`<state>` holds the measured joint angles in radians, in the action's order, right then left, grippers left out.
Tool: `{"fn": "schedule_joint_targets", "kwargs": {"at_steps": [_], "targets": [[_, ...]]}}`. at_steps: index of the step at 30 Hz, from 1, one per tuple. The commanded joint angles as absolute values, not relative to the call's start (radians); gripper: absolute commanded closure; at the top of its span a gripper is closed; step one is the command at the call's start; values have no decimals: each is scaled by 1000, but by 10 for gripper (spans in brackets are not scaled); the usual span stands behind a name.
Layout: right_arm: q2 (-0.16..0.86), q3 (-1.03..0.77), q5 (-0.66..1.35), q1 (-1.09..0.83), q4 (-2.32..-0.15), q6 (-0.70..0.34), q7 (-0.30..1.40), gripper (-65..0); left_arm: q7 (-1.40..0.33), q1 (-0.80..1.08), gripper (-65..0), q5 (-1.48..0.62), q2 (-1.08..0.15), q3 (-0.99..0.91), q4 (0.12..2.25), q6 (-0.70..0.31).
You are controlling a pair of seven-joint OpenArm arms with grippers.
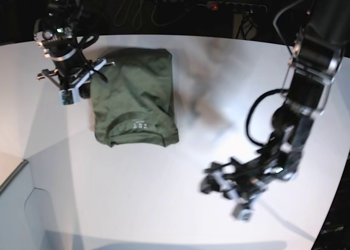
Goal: Layout the t-shirt on the table in an organized manner, then fold the t-shirt properly
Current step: 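Press and smooth the folded shirt's edges with the right gripper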
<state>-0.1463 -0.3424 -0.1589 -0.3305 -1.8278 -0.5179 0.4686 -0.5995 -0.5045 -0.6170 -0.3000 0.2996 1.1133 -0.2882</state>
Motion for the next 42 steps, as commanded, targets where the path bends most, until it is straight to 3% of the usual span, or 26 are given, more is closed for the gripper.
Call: {"fn": "schedule_joint_targets", "kwargs": {"at_steps": [1, 8, 13, 21, 28, 42], "targets": [[-143, -335, -151, -329, -1824, -519, 449, 0, -602, -473, -404, -631, -320, 240, 1173, -300], [-143, -320, -150, -315, -1713, -519, 447, 0, -650, -77, -404, -624, -366, -127, 1411, -303], [-143, -320, -150, -294, -1636, -519, 447, 0, -647, 47, -404, -624, -364, -229, 1423, -303], [-143, -321, -150, -274, -1572, -519, 381, 0, -647, 108, -404, -624, -361, -248, 1420, -303], [-150, -320, -148, -311, -1747, -519, 309, 0, -654, 137, -404, -631, -360, -248, 1432, -303], [-153, 2, -150, -245, -1658, -516, 311, 0, -645, 249, -404, -633, -357, -248, 1432, -303]]}}
